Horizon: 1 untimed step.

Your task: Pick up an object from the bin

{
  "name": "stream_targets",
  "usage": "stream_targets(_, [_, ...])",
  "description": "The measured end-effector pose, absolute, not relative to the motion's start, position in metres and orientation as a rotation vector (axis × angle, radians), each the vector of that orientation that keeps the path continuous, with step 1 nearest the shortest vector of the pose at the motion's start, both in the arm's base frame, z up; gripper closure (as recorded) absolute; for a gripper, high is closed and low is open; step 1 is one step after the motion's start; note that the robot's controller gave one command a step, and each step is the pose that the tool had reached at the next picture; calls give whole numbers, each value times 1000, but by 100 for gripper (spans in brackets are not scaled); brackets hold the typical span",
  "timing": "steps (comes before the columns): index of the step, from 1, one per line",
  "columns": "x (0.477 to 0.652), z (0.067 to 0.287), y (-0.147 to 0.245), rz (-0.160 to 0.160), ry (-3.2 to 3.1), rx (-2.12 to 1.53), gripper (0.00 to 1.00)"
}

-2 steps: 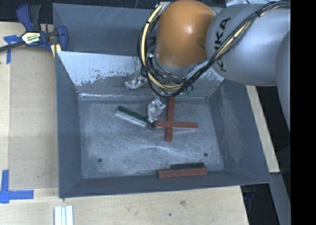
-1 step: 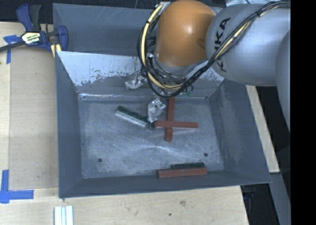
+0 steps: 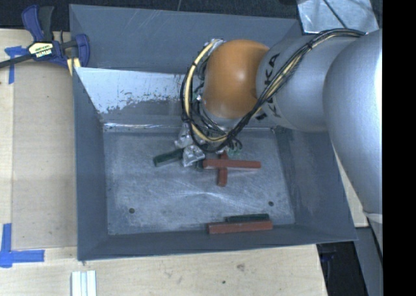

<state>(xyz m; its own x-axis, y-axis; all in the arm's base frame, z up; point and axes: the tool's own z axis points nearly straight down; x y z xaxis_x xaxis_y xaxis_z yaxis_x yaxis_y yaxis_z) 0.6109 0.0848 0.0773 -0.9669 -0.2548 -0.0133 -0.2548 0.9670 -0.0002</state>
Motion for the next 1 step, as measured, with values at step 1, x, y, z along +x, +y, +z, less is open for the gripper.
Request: stream_targets(1, [611, 77, 85, 3, 3103, -401, 100])
